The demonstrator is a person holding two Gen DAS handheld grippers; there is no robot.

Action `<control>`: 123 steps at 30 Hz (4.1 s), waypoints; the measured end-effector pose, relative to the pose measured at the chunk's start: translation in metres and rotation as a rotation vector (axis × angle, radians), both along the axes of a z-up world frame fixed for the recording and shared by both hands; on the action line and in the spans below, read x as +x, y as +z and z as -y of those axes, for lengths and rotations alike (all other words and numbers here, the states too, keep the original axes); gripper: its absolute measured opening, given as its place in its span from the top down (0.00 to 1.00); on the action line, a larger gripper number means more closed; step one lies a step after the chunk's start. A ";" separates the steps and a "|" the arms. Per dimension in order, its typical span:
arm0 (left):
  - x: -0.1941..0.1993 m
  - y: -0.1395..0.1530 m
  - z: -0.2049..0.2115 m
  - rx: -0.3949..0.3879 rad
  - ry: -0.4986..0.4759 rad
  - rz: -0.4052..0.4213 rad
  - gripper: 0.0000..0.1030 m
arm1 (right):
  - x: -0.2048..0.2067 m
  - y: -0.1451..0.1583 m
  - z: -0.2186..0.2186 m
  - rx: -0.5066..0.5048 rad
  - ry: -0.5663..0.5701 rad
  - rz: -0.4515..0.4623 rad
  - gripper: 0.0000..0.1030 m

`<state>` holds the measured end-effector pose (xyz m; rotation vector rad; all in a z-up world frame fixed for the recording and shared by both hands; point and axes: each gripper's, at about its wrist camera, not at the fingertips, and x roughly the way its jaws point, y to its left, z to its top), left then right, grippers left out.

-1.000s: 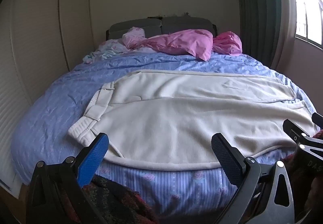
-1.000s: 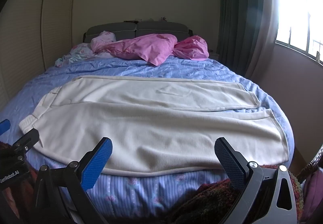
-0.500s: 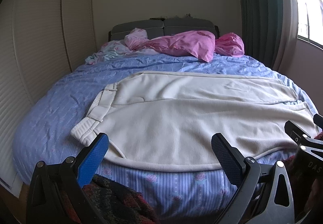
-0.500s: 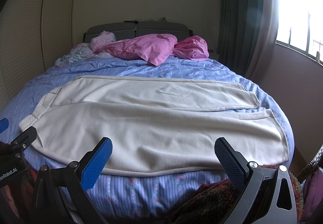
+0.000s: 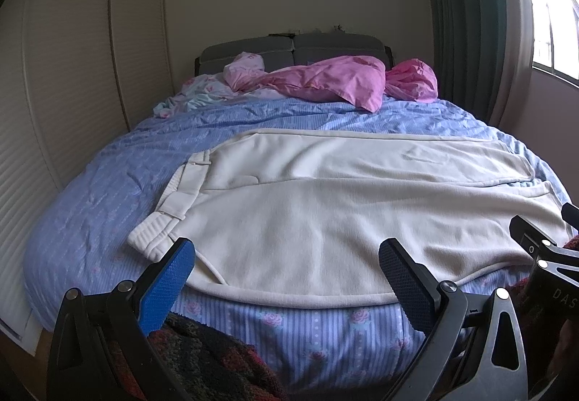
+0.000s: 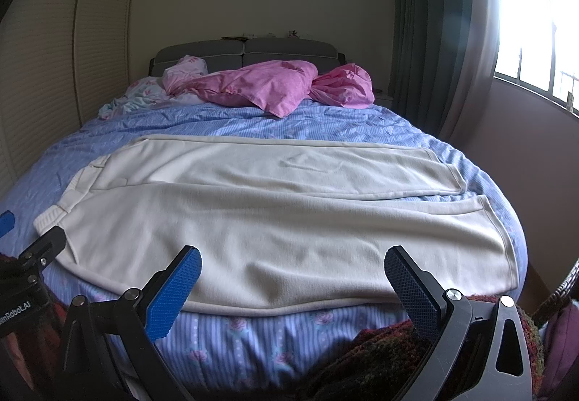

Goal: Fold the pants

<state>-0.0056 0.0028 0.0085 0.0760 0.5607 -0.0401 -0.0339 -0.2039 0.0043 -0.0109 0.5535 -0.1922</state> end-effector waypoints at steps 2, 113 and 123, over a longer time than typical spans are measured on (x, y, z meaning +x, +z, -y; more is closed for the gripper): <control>0.000 0.000 0.000 -0.001 0.000 0.000 0.00 | 0.000 0.000 0.000 0.000 0.000 0.000 0.00; 0.036 -0.128 0.202 0.250 -0.758 -0.459 0.91 | 0.017 -0.163 0.287 1.015 -0.331 -0.399 0.89; 0.035 -0.075 0.189 0.166 -0.744 -0.362 0.92 | 0.007 -0.115 0.281 0.881 -0.320 -0.302 0.93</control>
